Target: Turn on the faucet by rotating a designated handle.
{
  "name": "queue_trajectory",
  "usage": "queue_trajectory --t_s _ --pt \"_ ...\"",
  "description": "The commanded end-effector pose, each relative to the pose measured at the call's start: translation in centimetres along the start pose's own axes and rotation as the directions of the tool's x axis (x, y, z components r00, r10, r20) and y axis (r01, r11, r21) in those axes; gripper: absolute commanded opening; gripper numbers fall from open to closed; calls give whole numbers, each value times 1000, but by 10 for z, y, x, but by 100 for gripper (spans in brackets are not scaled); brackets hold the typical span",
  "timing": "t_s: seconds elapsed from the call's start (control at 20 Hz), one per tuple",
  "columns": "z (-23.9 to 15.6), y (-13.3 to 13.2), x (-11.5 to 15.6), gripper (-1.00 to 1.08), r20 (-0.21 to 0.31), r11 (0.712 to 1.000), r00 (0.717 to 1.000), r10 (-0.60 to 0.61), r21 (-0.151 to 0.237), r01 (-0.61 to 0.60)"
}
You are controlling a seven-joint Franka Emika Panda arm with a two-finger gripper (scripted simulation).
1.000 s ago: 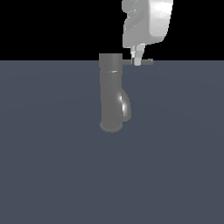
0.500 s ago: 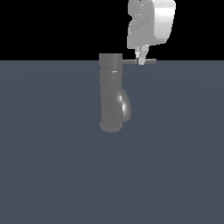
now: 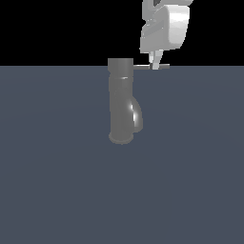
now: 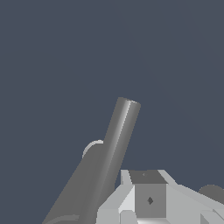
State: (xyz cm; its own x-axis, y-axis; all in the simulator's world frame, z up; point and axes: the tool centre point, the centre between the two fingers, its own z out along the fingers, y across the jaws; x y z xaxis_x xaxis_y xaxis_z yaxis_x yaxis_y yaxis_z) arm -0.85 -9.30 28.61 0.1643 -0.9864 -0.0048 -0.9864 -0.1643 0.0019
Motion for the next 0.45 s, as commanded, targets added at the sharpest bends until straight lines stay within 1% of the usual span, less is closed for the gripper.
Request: queue_trajectory --t_s 0.0,0.4 --pt "0 -1 23 -100 -5 1000 1000 31 2 -31" --pt "0 -13 39 -100 -5 999 999 37 2 -37"
